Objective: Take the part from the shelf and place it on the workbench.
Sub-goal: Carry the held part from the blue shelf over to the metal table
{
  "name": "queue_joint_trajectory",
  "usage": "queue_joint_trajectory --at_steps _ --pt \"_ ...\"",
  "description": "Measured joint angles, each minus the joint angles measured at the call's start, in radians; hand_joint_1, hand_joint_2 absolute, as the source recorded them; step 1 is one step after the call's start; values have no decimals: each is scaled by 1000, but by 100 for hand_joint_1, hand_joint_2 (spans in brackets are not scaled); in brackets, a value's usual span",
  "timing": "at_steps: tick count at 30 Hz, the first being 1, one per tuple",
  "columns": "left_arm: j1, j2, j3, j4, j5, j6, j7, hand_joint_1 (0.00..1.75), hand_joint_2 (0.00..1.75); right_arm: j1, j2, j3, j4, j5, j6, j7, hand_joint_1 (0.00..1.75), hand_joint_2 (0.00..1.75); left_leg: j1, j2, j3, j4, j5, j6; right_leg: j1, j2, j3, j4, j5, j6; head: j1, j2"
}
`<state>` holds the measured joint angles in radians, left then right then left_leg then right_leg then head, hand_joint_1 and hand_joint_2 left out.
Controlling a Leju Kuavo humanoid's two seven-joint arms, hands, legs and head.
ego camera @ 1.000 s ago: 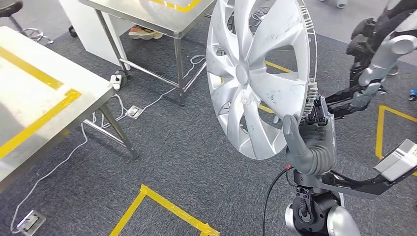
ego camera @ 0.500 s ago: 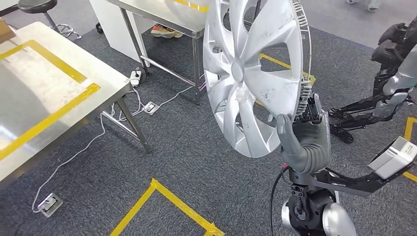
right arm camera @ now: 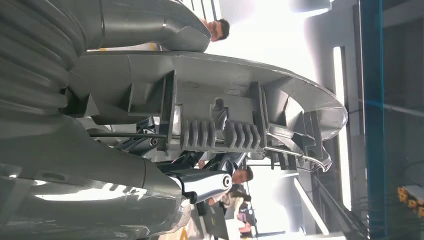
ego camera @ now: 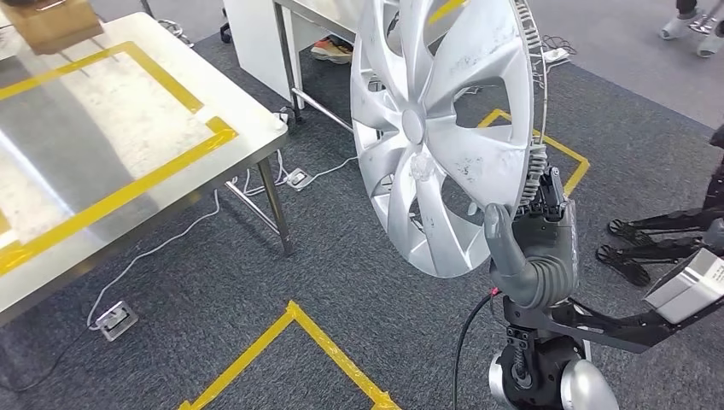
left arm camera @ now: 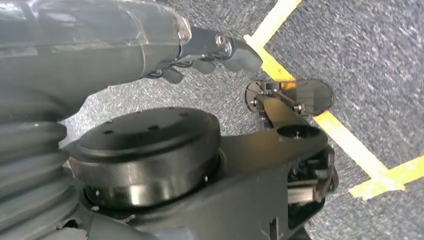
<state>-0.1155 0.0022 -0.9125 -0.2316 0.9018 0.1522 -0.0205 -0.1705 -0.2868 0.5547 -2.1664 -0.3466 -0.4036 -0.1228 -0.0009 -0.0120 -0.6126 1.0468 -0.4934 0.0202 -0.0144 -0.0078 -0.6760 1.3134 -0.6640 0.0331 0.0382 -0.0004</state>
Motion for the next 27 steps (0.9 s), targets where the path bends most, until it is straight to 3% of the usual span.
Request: queue_joint_trajectory --at_steps 2,4,5,7,8,9,11,13,15,16,17,19,20,22,25,27 --pt "0 2 0 0 0 0 -3 0 175 1 0 2 0 0 -2 0 175 175 -6 -19 1 0 1 2 5 5 16 -46 48 -14 7 0" --pt "0 2 0 0 0 0 -7 0 175 1 0 2 -1 0 -2 -1 175 175 -11 -39 2 0 3 4 15 30 70 -173 118 -39 11 0" --pt "0 1 0 0 0 0 -9 0 175 1 0 2 -1 0 -2 -2 175 175 -11 -48 1 0 4 3 20 44 95 -229 141 -49 9 0" --pt "0 0 0 0 1 0 -11 0 175 1 0 3 -2 0 -2 -3 175 175 -6 -64 -5 -1 9 -3 26 59 117 -280 150 -60 10 0" --pt "0 0 0 0 1 0 -11 0 175 0 0 3 -2 0 -2 -4 175 175 -3 -72 -8 -3 13 -9 27 53 120 -289 153 -61 13 0" --pt "1 1 0 0 1 0 -11 0 175 -1 0 3 -2 0 -2 -4 175 175 -3 -73 -10 -3 14 -14 25 43 124 -299 157 -60 16 0" --pt "1 4 0 0 2 0 -10 0 175 0 1 3 -2 -1 -2 -5 175 175 -7 -35 -24 21 -11 -24 19 24 134 -327 171 -58 13 0" --pt "1 6 0 0 2 1 -9 0 175 1 1 3 -1 -1 -2 -8 175 175 -5 9 -66 112 -72 -36 15 5 139 -341 178 -58 0 0" --pt "1 9 0 0 2 1 -7 0 175 5 1 3 -1 -2 -2 -10 175 175 7 13 -113 215 -112 -49 12 -16 138 -339 177 -55 -13 0" --pt "1 10 0 0 2 1 -5 0 175 8 1 3 -1 -3 -2 -10 175 175 12 14 -118 230 -108 -56 10 -26 138 -337 175 -52 -19 0" --pt "1 12 0 0 2 1 -4 0 175 11 1 3 -1 -3 -2 -10 175 175 16 19 -104 207 -86 -63 7 -35 138 -333 172 -47 -23 0" --pt "1 14 0 0 3 1 -1 0 175 13 1 3 -1 -5 -2 -12 175 175 21 53 -39 93 -31 -76 1 -50 138 -318 161 -33 -32 0" --pt "1 14 0 0 3 1 0 0 175 12 1 3 -1 -6 -2 -13 175 175 21 73 -11 42 -15 -74 1 -55 137 -309 154 -25 -38 0" --pt "1 14 0 0 3 1 1 0 175 13 1 3 -1 -8 -2 -15 175 175 16 94 7 6 -15 -56 4 -63 136 -298 147 -12 -40 0" --pt "1 17 0 0 3 1 3 0 175 14 1 3 -1 -10 -2 -18 175 175 15 70 3 4 -9 -26 1 -65 136 -294 137 2 -33 0" --pt "0 18 0 0 3 1 3 0 175 15 1 2 -1 -10 -2 -19 175 175 16 50 3 2 -5 -14 -3 -33 111 -227 88 9 -24 0"
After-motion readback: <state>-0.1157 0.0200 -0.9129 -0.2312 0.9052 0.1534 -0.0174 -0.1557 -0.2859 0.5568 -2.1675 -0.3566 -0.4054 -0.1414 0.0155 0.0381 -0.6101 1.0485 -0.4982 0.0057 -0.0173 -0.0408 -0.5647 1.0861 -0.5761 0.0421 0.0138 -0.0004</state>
